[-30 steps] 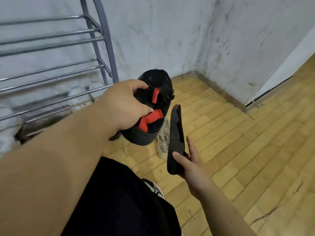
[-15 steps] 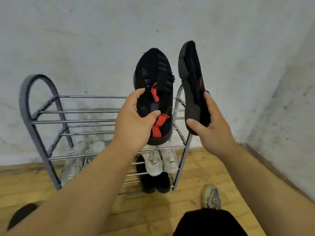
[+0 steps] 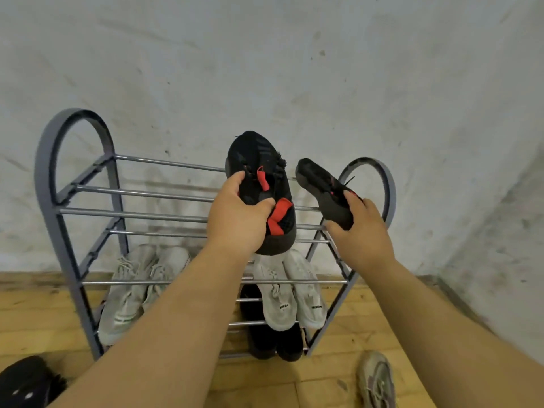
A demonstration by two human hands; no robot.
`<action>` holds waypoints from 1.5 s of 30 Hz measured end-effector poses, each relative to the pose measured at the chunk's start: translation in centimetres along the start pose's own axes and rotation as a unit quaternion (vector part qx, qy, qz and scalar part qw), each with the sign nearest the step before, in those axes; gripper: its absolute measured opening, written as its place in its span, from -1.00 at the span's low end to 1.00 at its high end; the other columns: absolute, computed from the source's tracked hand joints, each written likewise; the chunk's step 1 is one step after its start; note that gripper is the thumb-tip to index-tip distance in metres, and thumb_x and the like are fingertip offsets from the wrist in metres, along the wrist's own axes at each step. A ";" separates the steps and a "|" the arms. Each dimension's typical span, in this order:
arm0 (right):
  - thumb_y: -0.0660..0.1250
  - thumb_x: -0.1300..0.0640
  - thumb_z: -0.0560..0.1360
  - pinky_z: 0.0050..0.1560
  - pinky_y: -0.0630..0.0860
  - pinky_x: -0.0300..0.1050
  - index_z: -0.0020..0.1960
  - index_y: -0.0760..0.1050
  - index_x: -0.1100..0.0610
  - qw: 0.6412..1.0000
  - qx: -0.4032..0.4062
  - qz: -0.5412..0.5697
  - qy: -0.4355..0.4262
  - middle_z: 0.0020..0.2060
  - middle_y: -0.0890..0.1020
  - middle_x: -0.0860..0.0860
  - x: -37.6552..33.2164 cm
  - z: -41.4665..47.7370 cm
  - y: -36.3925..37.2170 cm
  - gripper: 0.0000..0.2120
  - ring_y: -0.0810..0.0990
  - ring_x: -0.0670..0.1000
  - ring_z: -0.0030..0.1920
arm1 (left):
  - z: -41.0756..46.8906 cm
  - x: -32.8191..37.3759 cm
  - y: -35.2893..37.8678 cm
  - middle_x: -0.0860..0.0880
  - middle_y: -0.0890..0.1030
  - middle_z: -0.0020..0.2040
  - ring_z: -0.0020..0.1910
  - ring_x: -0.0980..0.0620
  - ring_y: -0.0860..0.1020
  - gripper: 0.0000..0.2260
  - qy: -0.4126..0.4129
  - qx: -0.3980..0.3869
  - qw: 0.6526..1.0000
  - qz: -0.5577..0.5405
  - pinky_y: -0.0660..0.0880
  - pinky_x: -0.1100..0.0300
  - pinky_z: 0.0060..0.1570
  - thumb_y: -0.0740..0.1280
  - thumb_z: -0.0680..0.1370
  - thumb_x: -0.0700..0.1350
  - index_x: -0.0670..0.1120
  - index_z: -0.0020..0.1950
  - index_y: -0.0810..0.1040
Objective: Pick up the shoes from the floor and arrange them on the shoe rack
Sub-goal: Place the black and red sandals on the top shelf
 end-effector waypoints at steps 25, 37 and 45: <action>0.37 -0.07 0.49 0.44 0.34 0.04 0.48 0.35 -0.16 0.999 0.020 0.047 -0.009 0.48 0.32 0.05 2.7 -1.0 -3.2 -0.42 0.25 0.13 0.48 | 0.3 -0.4 8.0 -0.09 0.21 0.40 0.46 -0.20 0.25 -0.07 0.043 -0.114 0.938 0.326 0.33 -0.18 0.43 0.28 0.32 0.50 0.18 0.61 0.09; 0.43 -0.12 0.47 0.48 0.24 0.09 0.63 0.08 -0.18 0.992 -0.019 0.111 0.064 0.66 -0.09 -0.03 3.6 -1.1 -3.0 -0.16 0.04 0.13 0.63 | -1.0 -0.7 8.4 -0.07 0.26 0.55 0.45 -0.18 0.38 -0.12 0.112 -0.091 0.924 0.354 0.30 -0.15 0.44 0.38 0.47 0.30 0.10 0.65 0.01; 0.43 -0.14 0.46 0.48 0.24 0.07 0.62 0.12 -0.14 0.992 -0.004 0.109 0.066 0.65 -0.05 -0.04 3.6 -1.2 -3.0 -0.17 0.08 0.14 0.62 | -0.5 -1.5 9.4 0.00 0.46 0.49 0.39 -0.10 0.48 -0.20 0.108 -0.069 0.931 0.341 0.09 -0.19 0.49 0.31 0.55 0.24 0.02 0.63 -0.06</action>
Point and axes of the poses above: each hand's wrist, its own z-axis towards the middle knuckle, its own y-axis out of the palm, x = y × z, the point moved 7 cm from there along z, towards the middle knuckle
